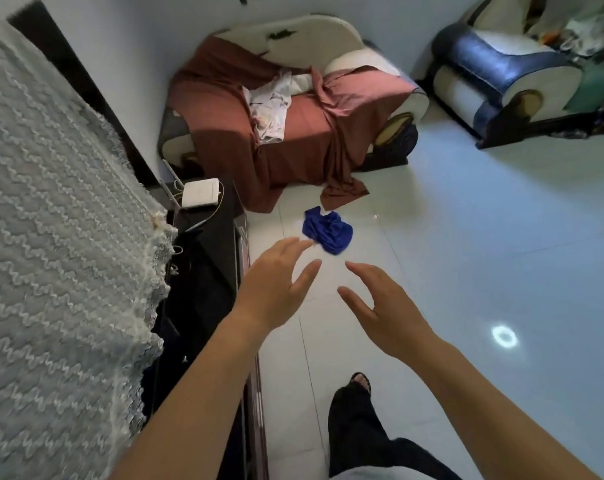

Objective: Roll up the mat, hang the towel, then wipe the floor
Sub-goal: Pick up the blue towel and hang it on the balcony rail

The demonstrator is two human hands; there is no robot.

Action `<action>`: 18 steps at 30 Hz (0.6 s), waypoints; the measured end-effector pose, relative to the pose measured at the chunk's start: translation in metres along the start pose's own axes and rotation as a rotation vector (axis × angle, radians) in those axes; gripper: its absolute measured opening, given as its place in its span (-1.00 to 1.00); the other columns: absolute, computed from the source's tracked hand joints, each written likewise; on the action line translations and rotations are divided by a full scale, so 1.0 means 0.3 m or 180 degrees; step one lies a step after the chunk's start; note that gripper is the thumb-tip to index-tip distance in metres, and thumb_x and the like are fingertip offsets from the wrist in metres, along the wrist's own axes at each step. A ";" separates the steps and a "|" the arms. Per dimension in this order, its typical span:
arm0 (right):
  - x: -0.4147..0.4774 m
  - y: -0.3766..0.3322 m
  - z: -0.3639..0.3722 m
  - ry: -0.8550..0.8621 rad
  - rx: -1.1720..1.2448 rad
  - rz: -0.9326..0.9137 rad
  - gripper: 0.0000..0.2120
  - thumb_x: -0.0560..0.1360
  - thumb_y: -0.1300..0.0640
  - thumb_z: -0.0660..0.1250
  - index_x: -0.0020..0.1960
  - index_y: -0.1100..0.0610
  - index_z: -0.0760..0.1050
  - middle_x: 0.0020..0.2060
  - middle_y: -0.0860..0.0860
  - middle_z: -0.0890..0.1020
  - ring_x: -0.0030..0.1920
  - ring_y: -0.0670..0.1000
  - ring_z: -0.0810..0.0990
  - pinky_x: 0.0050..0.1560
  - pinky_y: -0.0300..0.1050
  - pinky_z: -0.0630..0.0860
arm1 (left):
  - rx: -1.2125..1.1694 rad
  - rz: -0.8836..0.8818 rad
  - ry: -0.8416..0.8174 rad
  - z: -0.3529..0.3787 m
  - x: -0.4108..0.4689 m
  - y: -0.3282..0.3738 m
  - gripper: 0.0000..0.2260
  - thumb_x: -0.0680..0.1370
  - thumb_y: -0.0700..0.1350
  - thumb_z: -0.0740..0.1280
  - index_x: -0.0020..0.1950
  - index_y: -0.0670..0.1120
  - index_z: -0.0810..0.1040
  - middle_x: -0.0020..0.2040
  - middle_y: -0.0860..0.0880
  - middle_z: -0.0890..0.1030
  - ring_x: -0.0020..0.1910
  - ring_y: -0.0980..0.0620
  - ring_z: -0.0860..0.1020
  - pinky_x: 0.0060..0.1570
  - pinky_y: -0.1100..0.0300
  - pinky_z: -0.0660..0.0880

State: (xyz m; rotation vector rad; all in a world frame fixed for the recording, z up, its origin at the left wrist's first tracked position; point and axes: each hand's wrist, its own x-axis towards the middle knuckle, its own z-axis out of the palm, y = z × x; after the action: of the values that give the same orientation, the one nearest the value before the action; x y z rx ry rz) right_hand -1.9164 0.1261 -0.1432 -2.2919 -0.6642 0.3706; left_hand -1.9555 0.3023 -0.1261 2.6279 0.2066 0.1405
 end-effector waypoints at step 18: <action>1.060 0.192 -0.286 0.0045 -0.0012 0.0035 -0.52 0.57 -0.09 0.15 0.43 0.03 0.23 0.35 -0.10 0.38 0.31 -0.12 0.35 0.19 -0.38 0.22 | -0.0017 -0.0026 -0.0222 0.061 1.061 -0.190 -0.60 0.60 0.11 0.13 0.42 0.04 0.32 0.40 0.08 0.38 0.37 0.12 0.31 0.29 0.22 0.26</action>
State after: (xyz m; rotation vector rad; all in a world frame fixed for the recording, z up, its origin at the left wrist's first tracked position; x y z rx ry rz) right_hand -1.5956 0.2203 -0.1459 -2.3005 -0.6460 0.3581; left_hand -1.6470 0.3977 -0.1500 2.6212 0.1928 0.0464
